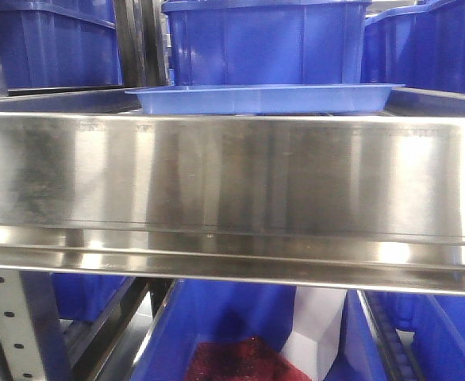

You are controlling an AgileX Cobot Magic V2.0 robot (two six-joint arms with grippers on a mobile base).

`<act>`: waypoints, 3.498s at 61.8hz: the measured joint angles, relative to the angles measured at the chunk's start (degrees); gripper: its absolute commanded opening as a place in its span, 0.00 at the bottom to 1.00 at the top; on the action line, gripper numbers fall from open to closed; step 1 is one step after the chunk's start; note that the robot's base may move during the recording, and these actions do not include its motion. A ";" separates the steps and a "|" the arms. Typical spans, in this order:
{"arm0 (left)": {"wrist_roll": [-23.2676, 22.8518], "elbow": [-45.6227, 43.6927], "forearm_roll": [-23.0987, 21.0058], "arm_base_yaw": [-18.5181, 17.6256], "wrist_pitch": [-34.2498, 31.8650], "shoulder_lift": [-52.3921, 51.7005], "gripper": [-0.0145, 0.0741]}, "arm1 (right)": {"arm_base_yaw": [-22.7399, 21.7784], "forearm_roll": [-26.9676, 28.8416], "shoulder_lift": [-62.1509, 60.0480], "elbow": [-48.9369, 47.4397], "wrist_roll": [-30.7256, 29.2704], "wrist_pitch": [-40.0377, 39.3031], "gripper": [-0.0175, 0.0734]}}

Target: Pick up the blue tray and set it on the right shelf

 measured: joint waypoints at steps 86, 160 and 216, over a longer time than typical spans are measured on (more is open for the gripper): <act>0.00 0.04 -2.73 0.00 -0.09 0.00 0.11 | 0.00 -0.10 0.00 0.12 0.00 0.00 0.25; 20.67 32.09 -14.64 42.54 -14.66 -29.80 0.11 | 0.00 -0.20 0.00 0.12 0.00 0.00 0.25; 20.89 32.09 -14.64 42.54 -14.78 -29.80 0.11 | -5.51 3.23 -0.13 5.29 0.00 -2.67 0.25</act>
